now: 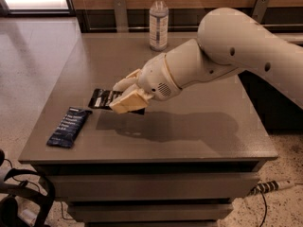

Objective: Move rxbar chocolate near rxbar blueberry

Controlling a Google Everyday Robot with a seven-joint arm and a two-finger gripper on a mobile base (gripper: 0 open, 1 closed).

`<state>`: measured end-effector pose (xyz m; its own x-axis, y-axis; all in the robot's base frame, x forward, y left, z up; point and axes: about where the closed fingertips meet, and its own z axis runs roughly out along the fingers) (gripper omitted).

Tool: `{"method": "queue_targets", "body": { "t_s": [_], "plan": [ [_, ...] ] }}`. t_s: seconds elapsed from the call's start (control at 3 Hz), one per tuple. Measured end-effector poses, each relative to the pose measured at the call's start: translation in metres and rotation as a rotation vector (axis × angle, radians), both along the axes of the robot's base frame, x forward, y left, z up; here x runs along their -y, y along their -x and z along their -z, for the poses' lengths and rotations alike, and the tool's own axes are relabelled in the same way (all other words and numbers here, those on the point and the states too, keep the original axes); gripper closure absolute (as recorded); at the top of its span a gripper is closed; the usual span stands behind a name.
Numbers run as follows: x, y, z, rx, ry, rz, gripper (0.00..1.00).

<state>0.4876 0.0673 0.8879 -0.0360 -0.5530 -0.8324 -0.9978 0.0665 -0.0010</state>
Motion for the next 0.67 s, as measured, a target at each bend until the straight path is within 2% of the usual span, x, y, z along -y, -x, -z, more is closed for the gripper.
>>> {"method": "queue_targets", "body": {
  "t_s": [0.67],
  "plan": [
    [-0.0035,0.0028,-0.0022,0.005,0.003,-0.007,0.15]
  ]
}}
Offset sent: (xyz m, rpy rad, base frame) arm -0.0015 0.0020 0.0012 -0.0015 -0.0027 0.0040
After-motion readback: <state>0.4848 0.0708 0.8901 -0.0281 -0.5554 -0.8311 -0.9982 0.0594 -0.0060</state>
